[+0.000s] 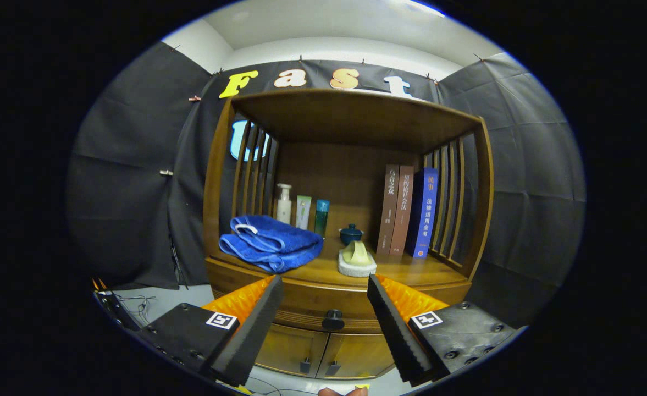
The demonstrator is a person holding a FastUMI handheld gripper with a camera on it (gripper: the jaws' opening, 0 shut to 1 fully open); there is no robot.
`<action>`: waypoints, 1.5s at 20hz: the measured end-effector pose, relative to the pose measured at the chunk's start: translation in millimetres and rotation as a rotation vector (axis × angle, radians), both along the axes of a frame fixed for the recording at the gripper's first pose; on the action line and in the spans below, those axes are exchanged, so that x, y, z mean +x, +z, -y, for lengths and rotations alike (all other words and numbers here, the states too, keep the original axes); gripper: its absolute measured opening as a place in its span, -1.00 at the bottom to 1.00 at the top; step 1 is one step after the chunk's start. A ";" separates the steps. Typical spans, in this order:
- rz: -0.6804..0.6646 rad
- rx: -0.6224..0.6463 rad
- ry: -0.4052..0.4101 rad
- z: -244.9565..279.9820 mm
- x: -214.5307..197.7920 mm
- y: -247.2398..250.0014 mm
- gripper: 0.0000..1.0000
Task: Pull open the drawer, take out the items inside it, and place them on the countertop above the cabinet.
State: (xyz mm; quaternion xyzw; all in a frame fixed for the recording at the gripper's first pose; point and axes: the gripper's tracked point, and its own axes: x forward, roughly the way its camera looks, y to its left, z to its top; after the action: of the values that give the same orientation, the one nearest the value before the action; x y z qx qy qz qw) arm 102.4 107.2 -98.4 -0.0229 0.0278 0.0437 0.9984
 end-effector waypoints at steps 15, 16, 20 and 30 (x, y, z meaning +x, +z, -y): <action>0.065 0.054 -0.053 43.1 -47.2 88.4 0.97; 0.063 0.055 -0.056 45.1 -46.6 86.5 0.97; 0.046 0.055 -0.064 49.9 -49.8 78.4 0.97; 0.040 0.044 -0.056 45.4 -45.8 74.3 0.98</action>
State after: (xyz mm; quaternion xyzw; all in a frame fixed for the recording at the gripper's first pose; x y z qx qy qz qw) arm 56.7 61.8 -24.0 -0.0008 0.0076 0.0157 0.9998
